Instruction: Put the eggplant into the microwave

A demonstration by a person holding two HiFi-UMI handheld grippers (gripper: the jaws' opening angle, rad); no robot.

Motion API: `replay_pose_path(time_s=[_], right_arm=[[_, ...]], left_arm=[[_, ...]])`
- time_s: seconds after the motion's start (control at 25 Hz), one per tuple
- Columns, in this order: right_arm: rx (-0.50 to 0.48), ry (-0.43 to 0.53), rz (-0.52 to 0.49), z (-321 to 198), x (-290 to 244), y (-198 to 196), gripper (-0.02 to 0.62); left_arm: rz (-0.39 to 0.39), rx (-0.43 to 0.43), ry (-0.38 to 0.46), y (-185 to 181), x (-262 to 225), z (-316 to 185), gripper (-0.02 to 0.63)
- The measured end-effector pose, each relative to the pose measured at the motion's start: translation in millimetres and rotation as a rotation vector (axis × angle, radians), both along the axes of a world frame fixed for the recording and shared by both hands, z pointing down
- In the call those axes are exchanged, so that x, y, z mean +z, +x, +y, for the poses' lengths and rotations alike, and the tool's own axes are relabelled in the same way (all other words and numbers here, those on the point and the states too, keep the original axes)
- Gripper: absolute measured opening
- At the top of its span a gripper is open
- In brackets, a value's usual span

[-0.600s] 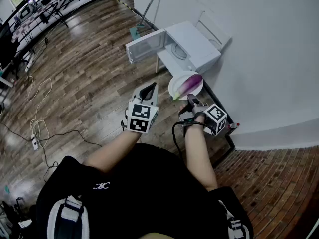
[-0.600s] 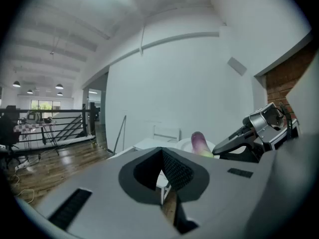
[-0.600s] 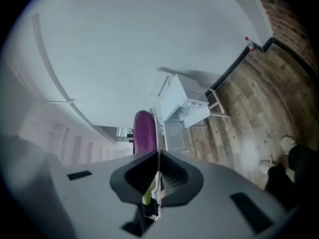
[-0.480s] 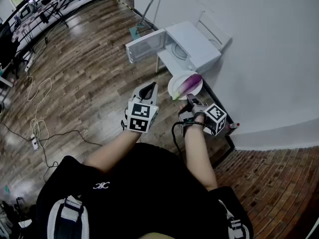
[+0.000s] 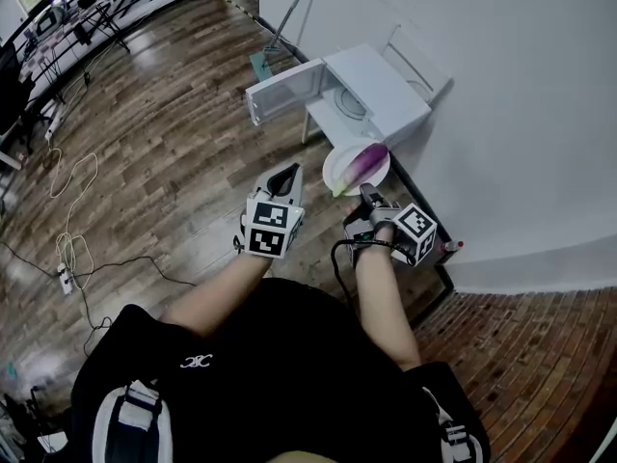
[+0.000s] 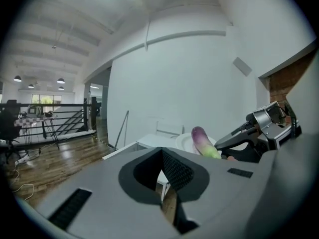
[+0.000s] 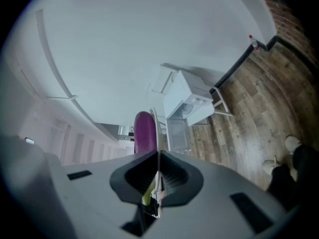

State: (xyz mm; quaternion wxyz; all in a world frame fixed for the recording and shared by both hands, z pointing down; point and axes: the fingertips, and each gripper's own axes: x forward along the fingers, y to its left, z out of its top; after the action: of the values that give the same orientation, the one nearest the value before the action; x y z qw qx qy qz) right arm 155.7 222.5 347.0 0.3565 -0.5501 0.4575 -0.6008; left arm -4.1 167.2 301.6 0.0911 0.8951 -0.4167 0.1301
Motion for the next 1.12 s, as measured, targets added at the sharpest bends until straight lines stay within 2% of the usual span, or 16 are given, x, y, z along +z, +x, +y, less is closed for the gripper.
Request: replay_pose_path(time_s=[0.68, 1.12], right_arm=[[0.041, 0.008, 0.004, -73, 15, -68, 0.026], [0.030, -0.003, 0.016, -113, 21, -82, 0.026]], left_arm=[[0.026, 0.045, -0.035, -76, 25, -77, -0.001], [0.046, 0.023, -0.057, -104, 34, -103, -0.002]])
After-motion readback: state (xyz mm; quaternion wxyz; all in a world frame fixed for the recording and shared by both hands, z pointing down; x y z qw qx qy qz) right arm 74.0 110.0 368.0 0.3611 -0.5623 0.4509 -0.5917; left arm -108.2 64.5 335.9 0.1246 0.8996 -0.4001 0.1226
